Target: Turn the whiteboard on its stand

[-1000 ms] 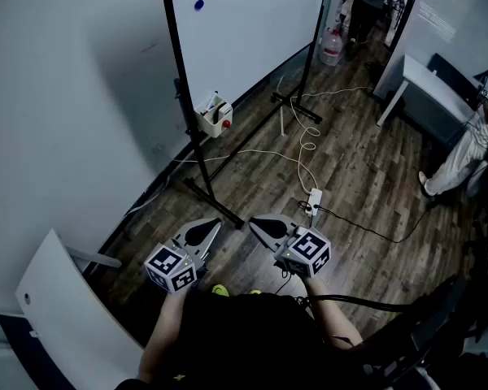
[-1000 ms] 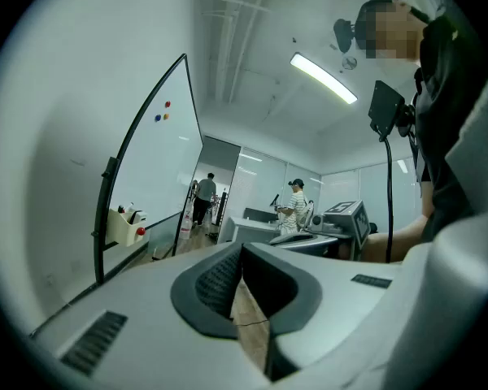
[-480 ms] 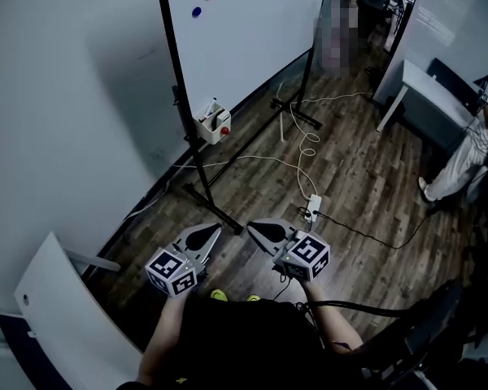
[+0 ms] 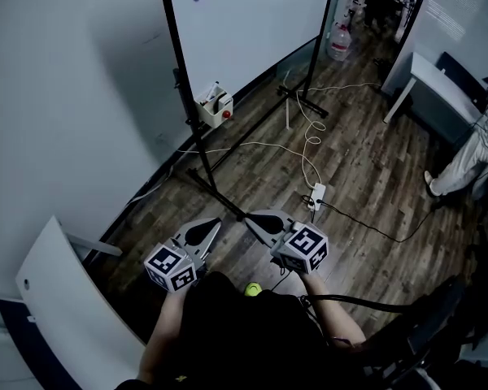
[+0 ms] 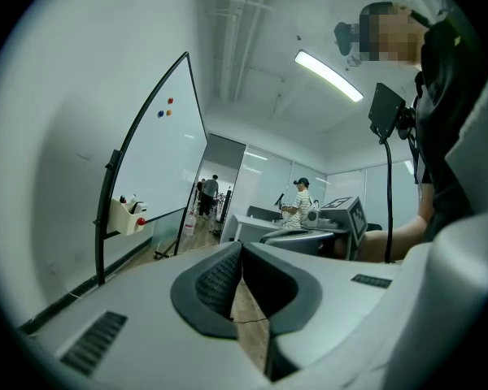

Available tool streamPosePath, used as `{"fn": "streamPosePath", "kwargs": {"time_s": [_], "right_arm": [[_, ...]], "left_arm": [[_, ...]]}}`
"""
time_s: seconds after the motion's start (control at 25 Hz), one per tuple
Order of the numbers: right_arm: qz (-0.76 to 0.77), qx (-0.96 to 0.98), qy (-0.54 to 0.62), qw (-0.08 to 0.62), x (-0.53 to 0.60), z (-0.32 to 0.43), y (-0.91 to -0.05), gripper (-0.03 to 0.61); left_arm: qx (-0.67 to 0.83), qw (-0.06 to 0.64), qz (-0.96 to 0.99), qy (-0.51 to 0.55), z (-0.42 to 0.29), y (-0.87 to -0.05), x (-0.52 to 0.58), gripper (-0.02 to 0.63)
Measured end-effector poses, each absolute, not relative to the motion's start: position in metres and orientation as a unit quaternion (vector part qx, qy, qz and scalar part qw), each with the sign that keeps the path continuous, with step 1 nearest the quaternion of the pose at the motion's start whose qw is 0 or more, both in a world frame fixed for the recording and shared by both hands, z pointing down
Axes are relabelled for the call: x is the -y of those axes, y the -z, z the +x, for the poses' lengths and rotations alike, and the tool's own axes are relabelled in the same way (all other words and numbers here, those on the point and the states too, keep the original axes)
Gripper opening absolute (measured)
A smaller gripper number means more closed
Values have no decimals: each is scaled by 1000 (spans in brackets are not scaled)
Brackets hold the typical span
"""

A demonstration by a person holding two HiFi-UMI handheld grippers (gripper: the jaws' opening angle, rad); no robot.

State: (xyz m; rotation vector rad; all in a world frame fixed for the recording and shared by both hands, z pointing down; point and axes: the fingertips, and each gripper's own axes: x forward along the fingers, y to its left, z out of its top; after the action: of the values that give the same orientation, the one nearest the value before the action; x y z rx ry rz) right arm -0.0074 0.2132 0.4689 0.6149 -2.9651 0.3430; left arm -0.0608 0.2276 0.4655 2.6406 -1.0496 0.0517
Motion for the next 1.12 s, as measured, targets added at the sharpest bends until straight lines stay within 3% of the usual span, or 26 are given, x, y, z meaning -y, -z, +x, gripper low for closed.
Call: {"fn": "streamPosePath", "kwargs": {"time_s": [0.52,1.12], "right_arm": [[217,965,-136,59,-197,-5,-490,20],[230,959,-141,82,-98,-43,-488,20]], "left_arm": [[353,159,922,-15,-70,-475,-203,-5],[337,157,928,-1,-107,-469,-89,-3]]}}
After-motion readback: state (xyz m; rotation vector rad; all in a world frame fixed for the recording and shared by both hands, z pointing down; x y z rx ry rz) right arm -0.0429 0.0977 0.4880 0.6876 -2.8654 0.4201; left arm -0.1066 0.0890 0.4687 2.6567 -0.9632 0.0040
